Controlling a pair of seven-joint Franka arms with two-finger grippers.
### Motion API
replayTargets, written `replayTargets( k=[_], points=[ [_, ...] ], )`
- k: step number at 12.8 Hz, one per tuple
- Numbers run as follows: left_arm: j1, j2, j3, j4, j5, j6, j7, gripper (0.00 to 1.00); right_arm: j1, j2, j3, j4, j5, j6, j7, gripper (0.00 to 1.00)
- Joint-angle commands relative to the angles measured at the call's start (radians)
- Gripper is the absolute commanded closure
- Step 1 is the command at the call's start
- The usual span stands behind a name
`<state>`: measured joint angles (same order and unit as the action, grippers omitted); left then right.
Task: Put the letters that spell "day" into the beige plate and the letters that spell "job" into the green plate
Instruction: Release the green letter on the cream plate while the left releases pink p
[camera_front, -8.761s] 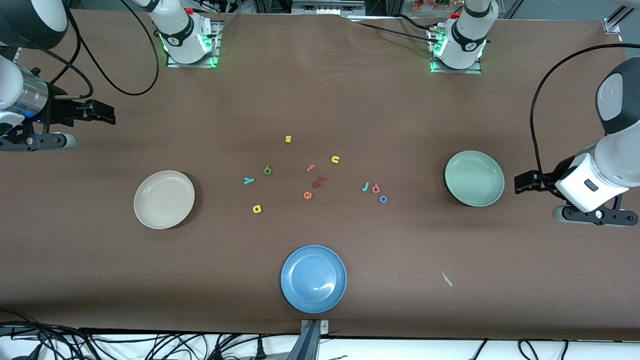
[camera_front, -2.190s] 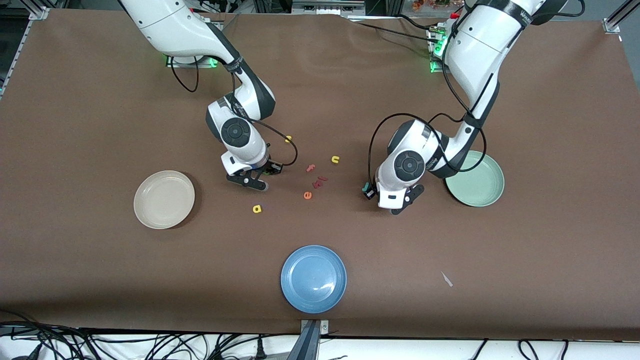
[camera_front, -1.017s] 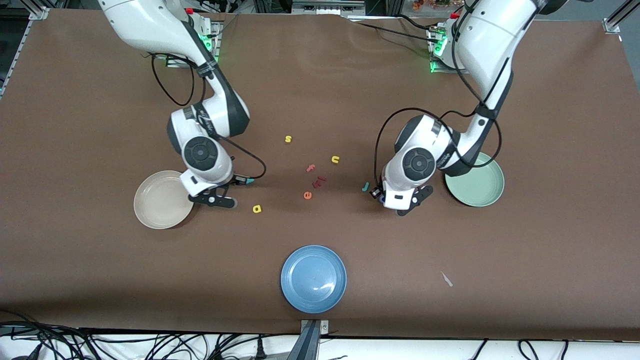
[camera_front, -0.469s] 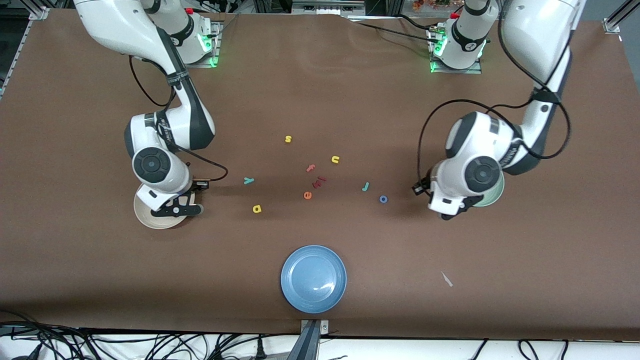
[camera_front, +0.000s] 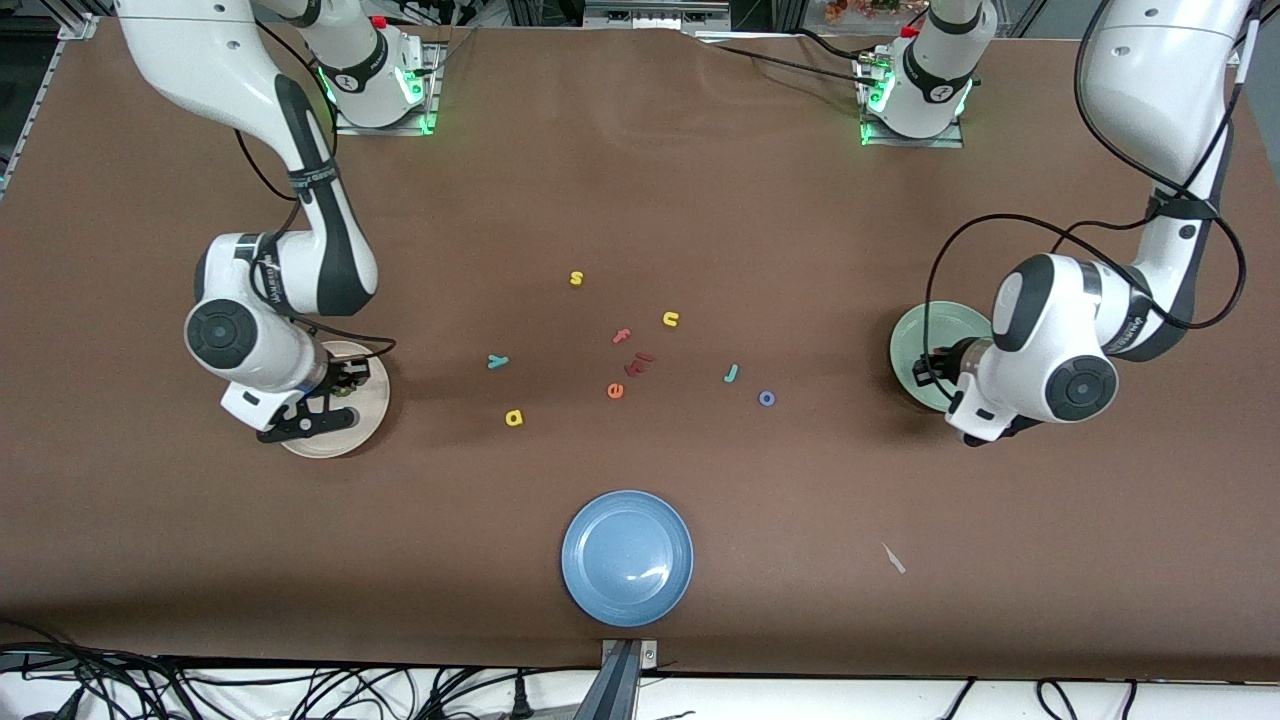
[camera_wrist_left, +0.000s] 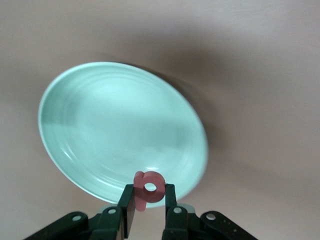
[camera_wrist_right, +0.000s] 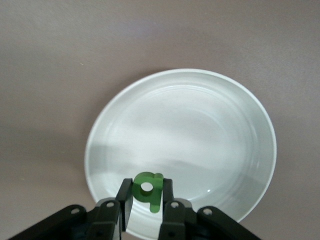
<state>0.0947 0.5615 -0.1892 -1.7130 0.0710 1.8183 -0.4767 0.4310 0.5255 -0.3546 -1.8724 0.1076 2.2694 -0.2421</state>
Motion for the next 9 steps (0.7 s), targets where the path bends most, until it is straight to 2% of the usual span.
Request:
replayTargets(
  k=[1,2,4,5,7,9],
  points=[
    [0.042,0.044,-0.009,-0.004,0.024,0.005,0.069,1.00,-0.037,-0.027,-0.004,-0.070,0.075,0.074,-0.152,0.68],
    [0.052,0.061,-0.009,-0.005,0.047,0.021,0.069,1.00,-0.043,-0.024,-0.004,-0.067,0.116,0.065,-0.148,0.01],
    [0.063,0.072,-0.010,-0.014,0.073,0.021,0.070,1.00,-0.032,-0.025,0.000,-0.047,0.205,0.024,-0.081,0.00],
    [0.063,0.071,-0.010,-0.016,0.072,0.019,0.069,0.81,-0.023,-0.025,0.005,-0.030,0.205,0.006,-0.015,0.00],
    [0.062,0.069,-0.012,-0.010,0.072,0.018,0.067,0.02,0.038,-0.025,0.009,-0.013,0.205,-0.005,0.125,0.00],
    [0.059,0.060,-0.016,0.001,0.072,0.013,0.067,0.00,0.093,-0.025,0.011,-0.008,0.207,-0.004,0.246,0.00]
  ],
)
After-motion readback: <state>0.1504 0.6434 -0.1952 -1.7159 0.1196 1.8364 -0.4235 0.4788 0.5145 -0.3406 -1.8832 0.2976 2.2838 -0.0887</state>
